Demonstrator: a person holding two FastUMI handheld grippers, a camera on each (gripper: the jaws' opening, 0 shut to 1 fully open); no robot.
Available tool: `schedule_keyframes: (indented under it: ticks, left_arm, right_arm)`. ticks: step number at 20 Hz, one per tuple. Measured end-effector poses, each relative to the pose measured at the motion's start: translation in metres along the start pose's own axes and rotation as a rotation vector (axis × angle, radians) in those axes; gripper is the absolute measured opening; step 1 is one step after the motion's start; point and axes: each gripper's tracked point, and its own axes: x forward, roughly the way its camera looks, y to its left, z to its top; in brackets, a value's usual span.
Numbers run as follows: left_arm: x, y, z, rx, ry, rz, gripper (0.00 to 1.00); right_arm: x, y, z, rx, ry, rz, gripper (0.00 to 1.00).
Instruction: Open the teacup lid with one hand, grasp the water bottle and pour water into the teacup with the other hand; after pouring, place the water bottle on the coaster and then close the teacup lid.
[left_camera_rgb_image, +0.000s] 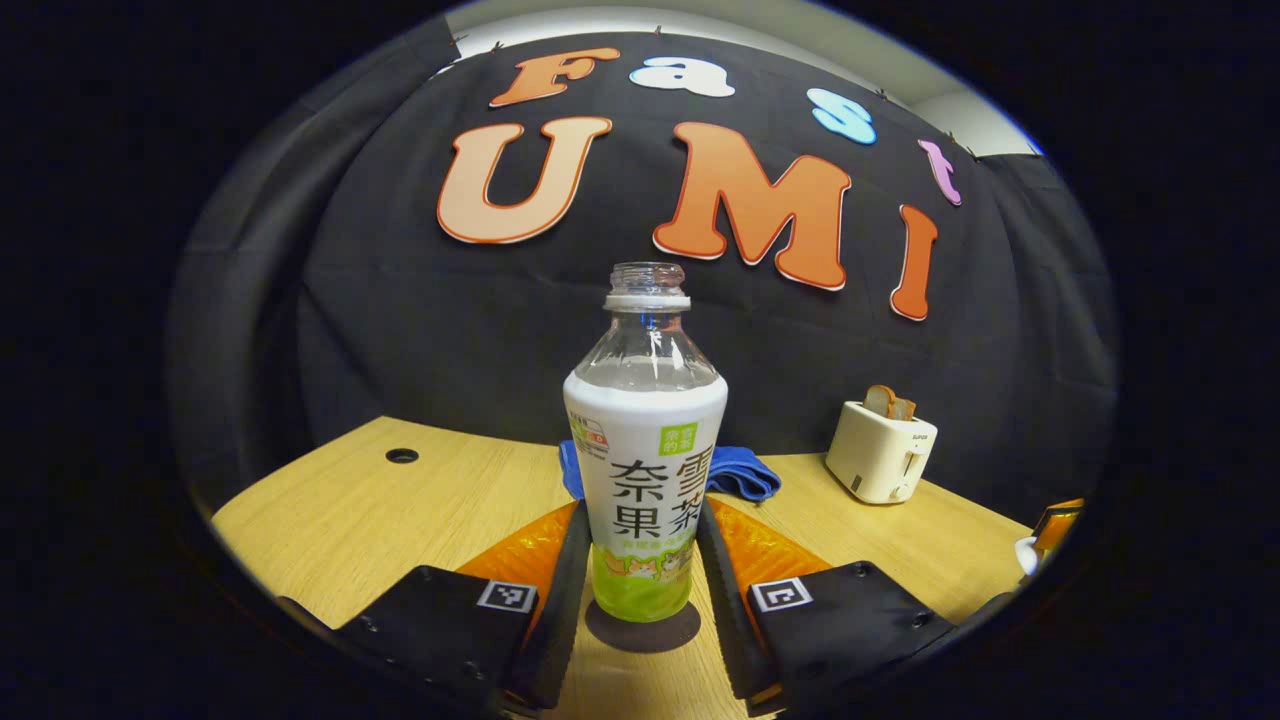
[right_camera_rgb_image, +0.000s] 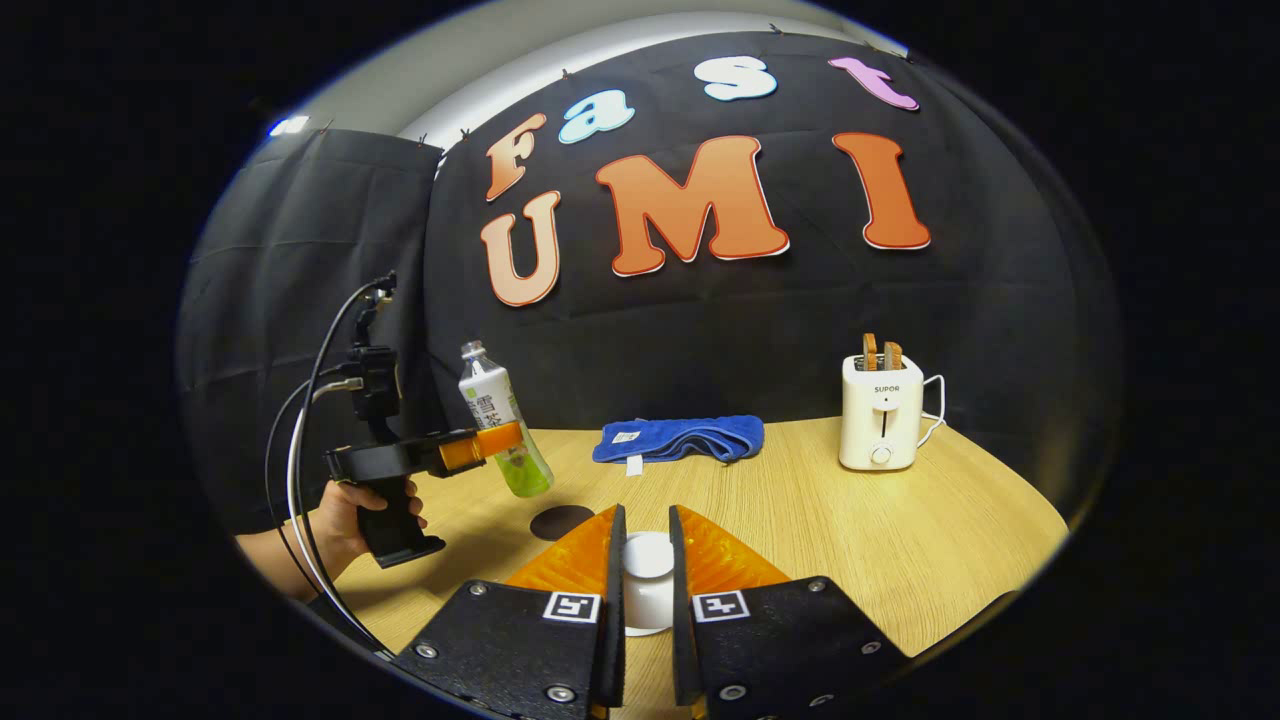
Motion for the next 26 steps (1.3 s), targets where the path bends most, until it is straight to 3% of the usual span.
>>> schedule_keyframes:
  ticks: [8,18,22,24,26]
  left_arm:
    - [0.019,0.001,-0.037,0.047,0.070,-0.018,0.60]
    - [0.027,-0.009,-0.058,0.070,0.110,-0.056,0.66]
    - [0.024,-0.009,-0.059,0.084,0.111,-0.042,0.74]
    - [0.020,-0.007,-0.055,0.093,0.102,-0.036,0.89]
    - [0.013,-0.007,-0.051,0.108,0.085,-0.032,0.98]
  right_arm:
    - [0.013,0.003,-0.015,-0.012,0.042,0.006,0.19]
    - [0.026,0.010,-0.023,-0.021,0.072,0.009,0.19]
    - [0.029,0.011,-0.023,-0.016,0.073,0.006,0.19]
    - [0.031,0.014,-0.023,-0.012,0.074,0.012,0.19]
    - [0.031,0.017,-0.024,-0.016,0.076,0.016,0.19]
